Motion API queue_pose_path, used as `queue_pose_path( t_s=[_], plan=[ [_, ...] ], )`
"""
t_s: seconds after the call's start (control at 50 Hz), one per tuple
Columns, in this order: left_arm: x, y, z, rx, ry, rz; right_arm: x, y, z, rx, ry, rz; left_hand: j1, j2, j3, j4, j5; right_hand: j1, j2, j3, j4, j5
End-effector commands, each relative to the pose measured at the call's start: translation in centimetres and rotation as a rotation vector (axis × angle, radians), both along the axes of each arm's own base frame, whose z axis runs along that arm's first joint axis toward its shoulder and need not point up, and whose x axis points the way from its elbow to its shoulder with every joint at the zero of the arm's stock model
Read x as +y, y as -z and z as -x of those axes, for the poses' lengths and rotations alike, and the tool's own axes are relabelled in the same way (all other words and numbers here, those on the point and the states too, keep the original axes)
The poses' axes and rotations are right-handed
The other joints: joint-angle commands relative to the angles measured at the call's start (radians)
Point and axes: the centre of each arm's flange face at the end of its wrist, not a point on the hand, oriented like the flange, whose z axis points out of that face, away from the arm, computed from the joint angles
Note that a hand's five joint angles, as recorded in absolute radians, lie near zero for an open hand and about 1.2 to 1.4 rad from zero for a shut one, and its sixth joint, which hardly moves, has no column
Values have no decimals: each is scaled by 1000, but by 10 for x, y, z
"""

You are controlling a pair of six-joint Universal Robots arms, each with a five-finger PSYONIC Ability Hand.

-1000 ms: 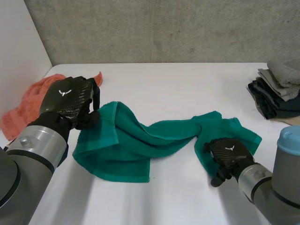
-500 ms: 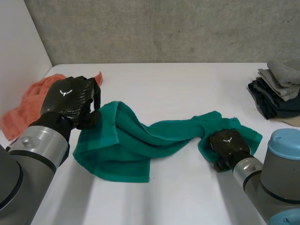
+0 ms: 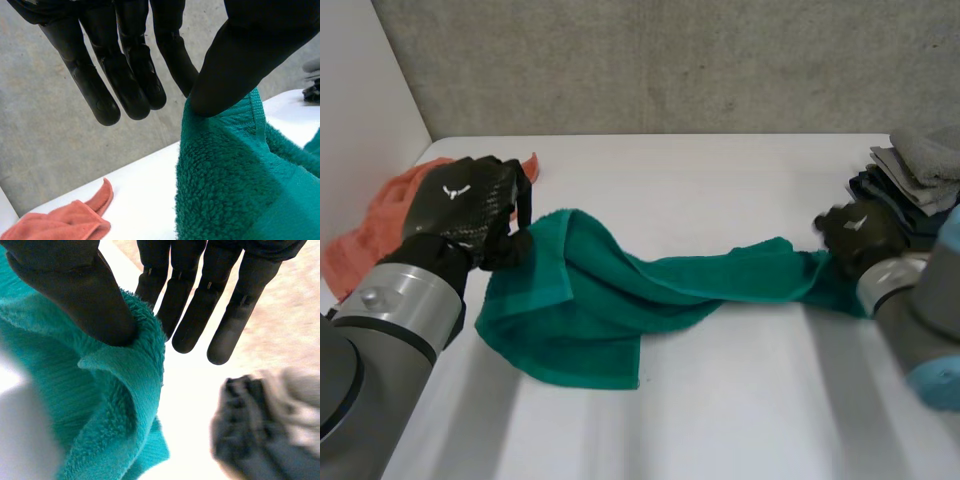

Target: Fold the laundry.

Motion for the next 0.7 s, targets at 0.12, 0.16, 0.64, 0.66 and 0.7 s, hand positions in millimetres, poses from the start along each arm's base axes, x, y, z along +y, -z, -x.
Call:
queue_pose_path(
  t_s=[0.12, 0.16, 0.64, 0.66, 0.7],
  plan=[
    [10, -44, -15, -72, -14, 64, 48, -163, 37, 224, -19, 13, 244, 199, 203, 199, 252, 273, 220, 211, 201, 244],
    [9, -45, -19, -160, -23, 67, 51, -176, 45, 281, -29, -9, 244, 199, 203, 199, 252, 273, 220, 211, 201, 244],
    [-148, -52, 39, -327, -118, 400, -71, -160, 5, 368, 92, 317, 244, 199, 203, 199, 252, 273, 220, 211, 201, 244],
    [-150, -68, 40, -297, -133, 458, -76, -172, 3, 346, 107, 398, 244, 199, 203, 199, 252, 273, 220, 211, 201, 244],
    [-154, -101, 41, -238, -171, 578, -86, -214, -2, 262, 156, 648, 244, 199, 203, 199, 252, 273, 220, 211, 201, 244]
  ],
)
